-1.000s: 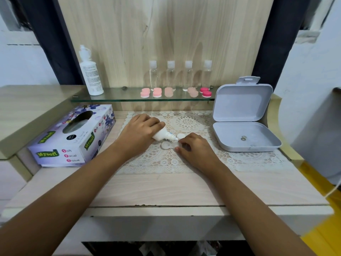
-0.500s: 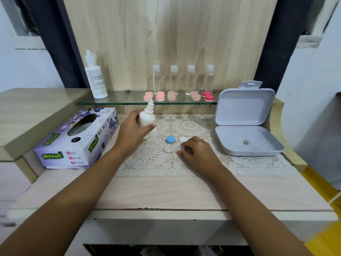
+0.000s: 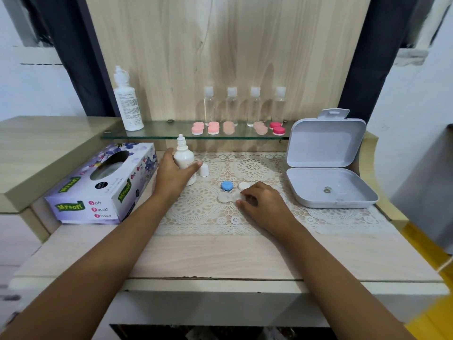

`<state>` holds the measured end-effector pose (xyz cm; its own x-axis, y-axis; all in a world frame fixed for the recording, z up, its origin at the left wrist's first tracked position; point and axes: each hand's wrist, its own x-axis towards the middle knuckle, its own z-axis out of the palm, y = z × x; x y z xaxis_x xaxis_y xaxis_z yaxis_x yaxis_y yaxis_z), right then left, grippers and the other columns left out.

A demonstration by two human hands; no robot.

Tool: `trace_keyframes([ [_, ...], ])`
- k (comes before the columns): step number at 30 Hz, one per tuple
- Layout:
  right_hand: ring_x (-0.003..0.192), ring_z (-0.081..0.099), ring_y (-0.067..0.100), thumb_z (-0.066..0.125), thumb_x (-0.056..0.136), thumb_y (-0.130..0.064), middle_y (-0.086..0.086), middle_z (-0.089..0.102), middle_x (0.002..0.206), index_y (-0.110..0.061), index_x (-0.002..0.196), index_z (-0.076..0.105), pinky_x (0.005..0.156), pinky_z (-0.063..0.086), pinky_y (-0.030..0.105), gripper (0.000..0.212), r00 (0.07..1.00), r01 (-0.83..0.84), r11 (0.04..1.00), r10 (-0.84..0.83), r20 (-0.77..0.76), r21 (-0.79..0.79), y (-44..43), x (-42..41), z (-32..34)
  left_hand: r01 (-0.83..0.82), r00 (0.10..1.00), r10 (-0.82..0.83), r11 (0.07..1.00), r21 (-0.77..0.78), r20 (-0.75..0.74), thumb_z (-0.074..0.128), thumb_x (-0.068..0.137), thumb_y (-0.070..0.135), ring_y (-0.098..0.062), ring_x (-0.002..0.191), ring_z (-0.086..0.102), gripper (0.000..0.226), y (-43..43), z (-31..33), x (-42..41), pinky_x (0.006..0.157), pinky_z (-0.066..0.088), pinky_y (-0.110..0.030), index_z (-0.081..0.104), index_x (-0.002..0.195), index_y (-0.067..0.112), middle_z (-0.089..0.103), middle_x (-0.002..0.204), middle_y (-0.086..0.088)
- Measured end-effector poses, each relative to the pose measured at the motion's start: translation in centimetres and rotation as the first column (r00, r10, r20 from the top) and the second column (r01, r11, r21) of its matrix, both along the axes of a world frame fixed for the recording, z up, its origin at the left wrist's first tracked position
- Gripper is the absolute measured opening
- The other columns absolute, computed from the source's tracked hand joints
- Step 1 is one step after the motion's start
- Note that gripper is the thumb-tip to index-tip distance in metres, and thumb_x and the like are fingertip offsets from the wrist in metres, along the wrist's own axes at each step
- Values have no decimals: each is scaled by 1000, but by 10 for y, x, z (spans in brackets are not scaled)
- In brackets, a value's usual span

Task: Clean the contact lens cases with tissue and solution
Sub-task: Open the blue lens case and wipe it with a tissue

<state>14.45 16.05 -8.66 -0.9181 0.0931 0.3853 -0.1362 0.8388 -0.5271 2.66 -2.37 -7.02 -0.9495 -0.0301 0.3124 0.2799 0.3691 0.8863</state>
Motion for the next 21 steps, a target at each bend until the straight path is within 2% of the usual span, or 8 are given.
trace_keyframes([
  [1, 96, 48, 17, 59, 87, -27, -1, 53, 95, -11, 100, 67, 75, 32, 23, 23, 1000, 0, 1000, 0, -1, -3, 0, 0, 0, -25, 999, 24, 999, -36, -25, 74, 70, 49, -24, 123, 45, 86, 1, 1, 1, 103, 40, -42, 34, 138, 14, 44, 136, -8],
  [3, 95, 48, 17, 59, 87, -27, 0, 54, 95, -10, 100, 67, 74, 31, 23, 22, 1000, 1, 1000, -1, 1, -11, -1, 0, 0, -105, 979, 86, 990, -95, -184, 71, 77, 44, -24, 132, 32, 84, 4, 6, 11, 109, 29, -36, 29, 142, 13, 31, 143, -12],
  [4, 95, 48, 17, 59, 86, -26, 2, 55, 96, -10, 99, 67, 74, 31, 23, 22, 1000, -1, 1000, 1, 0, -15, -1, 0, 0, -159, 937, 110, 980, -124, -333, 69, 81, 38, -23, 129, 31, 73, 7, 9, 19, 105, 28, -31, 34, 139, 11, 33, 140, -14],
  [6, 94, 48, 16, 59, 87, -26, 3, 56, 97, -9, 98, 67, 75, 32, 24, 22, 1000, -5, 1000, 5, -2, -19, 0, 1, -1, -265, 765, 75, 942, -207, -639, 66, 84, 28, -21, 115, 36, 49, 14, 15, 33, 95, 33, -32, 50, 125, 8, 46, 123, -16],
  [8, 92, 47, 16, 59, 86, -26, 3, 55, 95, -8, 97, 67, 73, 31, 24, 22, 1000, -5, 1000, 5, -4, -15, 0, 1, -1, -218, 678, -95, 921, -322, -729, 62, 86, 23, -19, 102, 43, 31, 21, 15, 35, 87, 36, -28, 59, 112, 6, 54, 107, -13],
  [12, 86, 45, 15, 60, 85, -26, 1, 52, 87, -7, 91, 67, 68, 27, 23, 21, 1000, 1, 1000, -1, -17, -3, -1, 1, 0, 140, 855, -385, 817, -559, -348, 60, 89, 20, -17, 91, 53, 22, 37, 16, 30, 79, 41, -25, 64, 108, 9, 54, 99, -2],
  [15, 90, 49, 19, 60, 85, -25, 6, 57, 94, -6, 94, 68, 74, 34, 26, 23, 1000, 3, 1000, -3, -15, 2, -1, 1, 0, 201, 946, -315, 754, -625, -76, 60, 89, 28, -12, 85, 51, 30, 46, 14, 22, 72, 36, -22, 64, 113, 11, 59, 104, -1],
  [21, 93, 50, 22, 59, 85, -26, 8, 57, 96, -7, 94, 68, 79, 40, 31, 23, 1000, 7, 1000, -7, 1, 13, 0, 1, 0, 275, 961, -233, 741, -613, 150, 67, 82, 40, -14, 95, 55, 38, 52, 11, 16, 74, 39, -24, 66, 108, 12, 64, 110, -1],
])
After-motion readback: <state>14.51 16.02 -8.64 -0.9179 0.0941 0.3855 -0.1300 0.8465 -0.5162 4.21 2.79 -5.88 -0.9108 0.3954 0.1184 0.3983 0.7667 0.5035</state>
